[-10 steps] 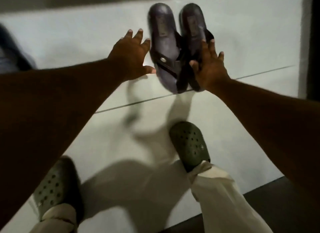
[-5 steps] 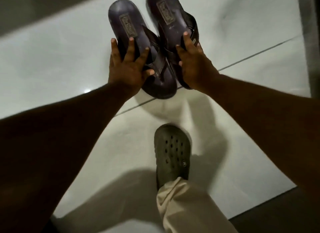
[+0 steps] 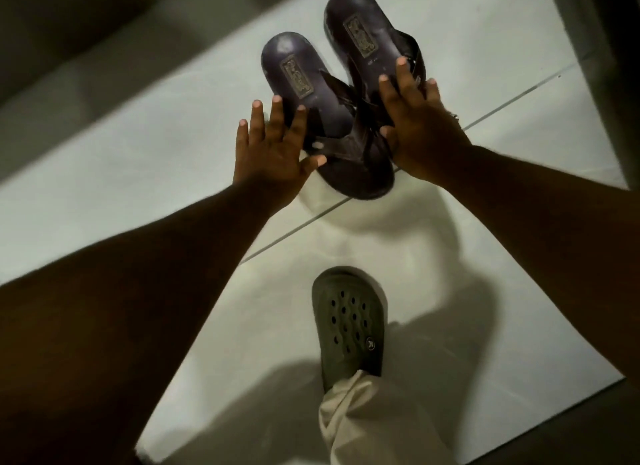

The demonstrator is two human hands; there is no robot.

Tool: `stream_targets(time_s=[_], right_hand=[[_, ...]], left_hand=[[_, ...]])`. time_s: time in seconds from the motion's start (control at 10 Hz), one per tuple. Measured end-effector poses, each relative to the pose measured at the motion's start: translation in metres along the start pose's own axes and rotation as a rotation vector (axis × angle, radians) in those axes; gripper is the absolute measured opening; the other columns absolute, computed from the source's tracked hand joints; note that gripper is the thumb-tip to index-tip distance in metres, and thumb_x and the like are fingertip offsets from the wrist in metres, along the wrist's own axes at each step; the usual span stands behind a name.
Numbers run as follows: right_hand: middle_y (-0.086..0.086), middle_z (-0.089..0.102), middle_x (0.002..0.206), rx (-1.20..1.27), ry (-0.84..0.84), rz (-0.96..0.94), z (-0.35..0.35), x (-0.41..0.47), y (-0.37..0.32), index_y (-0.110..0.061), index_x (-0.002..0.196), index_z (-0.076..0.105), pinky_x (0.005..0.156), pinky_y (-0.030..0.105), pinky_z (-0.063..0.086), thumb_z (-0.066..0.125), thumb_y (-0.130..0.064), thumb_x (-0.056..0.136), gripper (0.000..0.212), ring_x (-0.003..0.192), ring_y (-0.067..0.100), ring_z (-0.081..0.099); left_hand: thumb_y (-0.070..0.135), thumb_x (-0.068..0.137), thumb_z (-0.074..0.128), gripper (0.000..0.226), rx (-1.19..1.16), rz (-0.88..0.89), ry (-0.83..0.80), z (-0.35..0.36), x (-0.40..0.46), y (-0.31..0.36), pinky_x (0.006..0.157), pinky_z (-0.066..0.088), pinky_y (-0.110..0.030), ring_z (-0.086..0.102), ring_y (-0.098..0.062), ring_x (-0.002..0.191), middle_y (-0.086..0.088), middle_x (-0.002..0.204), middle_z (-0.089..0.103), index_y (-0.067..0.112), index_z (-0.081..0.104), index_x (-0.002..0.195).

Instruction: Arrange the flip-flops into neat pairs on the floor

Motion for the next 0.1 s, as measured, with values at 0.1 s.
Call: stream_targets(time_s=[0.1], right_hand=[[0.015, 0.005, 0.163, -0.025, 0.120, 0.062, -0.0164, -0.0278, -0.0297, -0.019, 0.151, 0.009, 0.106, 0.068, 0.027, 0.047, -0.039, 0.091, 0.074, 0.142, 0.053, 0.015]], left_hand=[[0.071, 0.087, 0.021, 0.084, 0.053, -0.077, -0.054, -0.0139, -0.0537, -0.0355, 0.120, 0.000, -0.051, -0.010, -0.036, 0.150, -0.012, 0.164, -0.007, 0.026, -0.005, 0.153]])
Point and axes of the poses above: each hand's wrist, its own x-axis towards the middle knuckle, its own z-axis out of the palm, y = z × x, the point moved 3 cm from there along x, towards the middle knuckle
